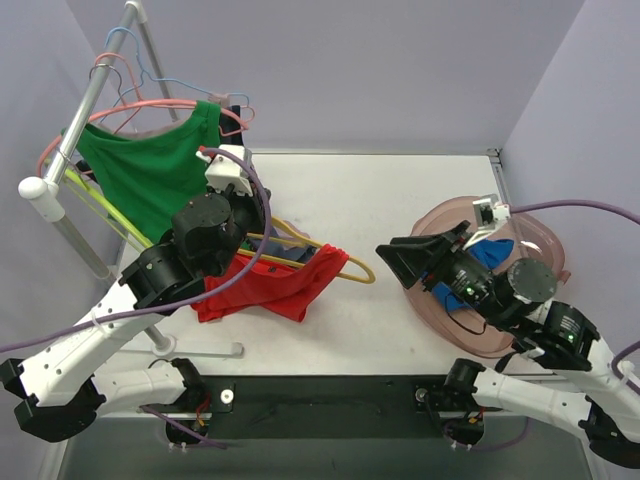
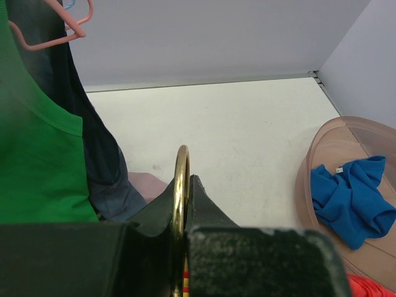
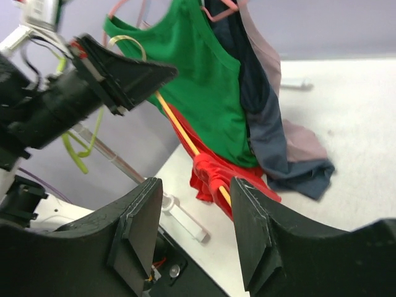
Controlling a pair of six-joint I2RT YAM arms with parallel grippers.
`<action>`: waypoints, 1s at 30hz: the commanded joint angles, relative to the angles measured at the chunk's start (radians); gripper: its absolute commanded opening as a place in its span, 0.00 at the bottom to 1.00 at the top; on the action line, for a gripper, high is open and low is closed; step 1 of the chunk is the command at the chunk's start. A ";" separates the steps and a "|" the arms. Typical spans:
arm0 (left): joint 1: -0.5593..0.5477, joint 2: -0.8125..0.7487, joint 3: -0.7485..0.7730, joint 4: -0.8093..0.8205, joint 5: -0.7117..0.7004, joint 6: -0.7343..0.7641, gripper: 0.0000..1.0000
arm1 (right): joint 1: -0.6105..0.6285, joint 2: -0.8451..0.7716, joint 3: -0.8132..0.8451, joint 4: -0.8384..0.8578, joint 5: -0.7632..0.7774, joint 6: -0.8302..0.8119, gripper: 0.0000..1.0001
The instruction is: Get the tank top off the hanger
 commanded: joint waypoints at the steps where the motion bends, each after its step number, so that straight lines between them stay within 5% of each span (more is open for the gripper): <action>1: 0.003 0.014 0.080 0.086 -0.047 0.027 0.00 | 0.009 0.063 -0.043 0.010 0.073 0.125 0.46; 9: 0.002 0.043 0.105 0.081 -0.075 0.032 0.00 | 0.099 0.152 -0.097 0.183 0.059 0.139 0.46; 26: -0.010 0.037 0.143 0.026 -0.071 0.001 0.00 | 0.136 0.270 -0.105 0.154 0.286 0.073 0.52; 30: -0.013 0.028 0.137 0.025 -0.066 -0.006 0.00 | 0.136 0.294 -0.094 0.211 0.315 0.041 0.46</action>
